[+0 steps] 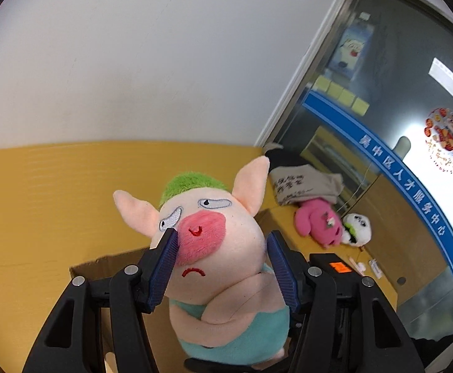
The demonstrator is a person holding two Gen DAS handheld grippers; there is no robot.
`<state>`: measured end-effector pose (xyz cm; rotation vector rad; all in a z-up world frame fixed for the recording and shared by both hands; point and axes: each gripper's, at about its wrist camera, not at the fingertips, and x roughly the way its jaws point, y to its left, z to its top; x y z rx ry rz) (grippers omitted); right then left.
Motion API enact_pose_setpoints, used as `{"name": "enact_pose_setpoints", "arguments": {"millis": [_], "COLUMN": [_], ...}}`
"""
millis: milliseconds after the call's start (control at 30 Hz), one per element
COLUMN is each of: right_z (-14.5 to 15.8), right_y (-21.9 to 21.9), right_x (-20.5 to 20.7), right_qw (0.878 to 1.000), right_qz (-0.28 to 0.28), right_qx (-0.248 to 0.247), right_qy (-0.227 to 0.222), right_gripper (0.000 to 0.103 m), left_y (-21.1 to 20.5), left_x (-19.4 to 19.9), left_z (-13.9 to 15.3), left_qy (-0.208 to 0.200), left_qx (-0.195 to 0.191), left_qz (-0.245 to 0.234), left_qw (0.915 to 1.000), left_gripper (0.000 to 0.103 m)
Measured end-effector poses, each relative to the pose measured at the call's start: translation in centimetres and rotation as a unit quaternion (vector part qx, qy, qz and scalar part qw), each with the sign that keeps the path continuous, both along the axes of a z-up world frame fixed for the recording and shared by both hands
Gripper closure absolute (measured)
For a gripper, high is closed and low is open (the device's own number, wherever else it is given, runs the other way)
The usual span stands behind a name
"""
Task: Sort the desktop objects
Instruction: 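Carry the plush pig over the empty box and release it inside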
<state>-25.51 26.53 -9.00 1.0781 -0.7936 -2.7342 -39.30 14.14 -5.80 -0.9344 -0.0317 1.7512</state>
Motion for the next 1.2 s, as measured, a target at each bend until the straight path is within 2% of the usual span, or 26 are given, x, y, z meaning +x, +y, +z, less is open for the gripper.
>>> {"name": "enact_pose_setpoints", "arguments": {"millis": [167, 400, 567, 600, 633, 667, 733, 800, 900, 1067, 1133, 1200], "right_z": [-4.9, -8.9, -11.4, -12.2, -12.6, -12.7, -12.9, -12.7, -12.2, -10.5, -8.6, -6.0], "right_y": [-0.5, -1.4, -1.3, -1.3, -1.2, -1.1, -0.9, -1.1, -1.1, -0.6, -1.3, -1.8], "right_x": [-1.9, -3.4, -4.4, -4.6, -4.6, -4.5, -4.3, -3.8, -2.2, 2.7, 5.3, 7.9], "right_qw": [0.998, 0.988, 0.982, 0.981, 0.979, 0.98, 0.979, 0.98, 0.978, 0.979, 0.984, 0.991], "right_qz": [0.018, 0.059, 0.062, 0.06, 0.06, 0.059, 0.055, 0.05, 0.05, 0.036, 0.034, 0.015], "right_qx": [-0.034, -0.098, -0.124, -0.129, -0.134, -0.141, -0.142, -0.113, -0.098, -0.097, -0.077, -0.032], "right_qy": [-0.052, -0.105, -0.127, -0.135, -0.138, -0.132, -0.138, -0.158, -0.176, -0.173, -0.156, -0.127], "right_gripper": [0.028, 0.028, 0.028, 0.025, 0.024, 0.018, 0.017, 0.016, 0.015, 0.014, 0.014, 0.014], "left_y": [-0.5, 0.0, -0.4, -0.6, -0.9, -1.2, -1.9, -2.6, -4.5, -7.5, -8.3, -9.3], "left_x": [-0.9, -1.7, -2.6, -2.8, -3.0, -3.2, -3.4, -3.2, -1.8, 3.3, 6.5, 10.7], "left_z": [-4.8, -8.6, -10.6, -11.2, -11.6, -11.7, -11.7, -11.1, -8.3, -1.8, 0.8, 3.2], "left_qy": [-0.025, -0.043, -0.063, -0.066, -0.068, -0.071, -0.081, -0.087, -0.072, 0.0, 0.038, 0.081], "left_qx": [-0.046, -0.105, -0.13, -0.136, -0.137, -0.131, -0.124, -0.118, -0.079, -0.024, -0.012, -0.007], "left_qz": [0.018, 0.043, 0.075, 0.078, 0.083, 0.089, 0.102, 0.112, 0.123, 0.152, 0.155, 0.158], "left_qw": [0.9985, 0.9926, 0.9866, 0.9854, 0.9848, 0.9848, 0.9838, 0.9829, 0.9867, 0.9881, 0.9872, 0.9841], "left_gripper": [0.041, 0.041, 0.04, 0.04, 0.039, 0.038, 0.035, 0.034, 0.029, 0.004, 0.002, 0.0]}}
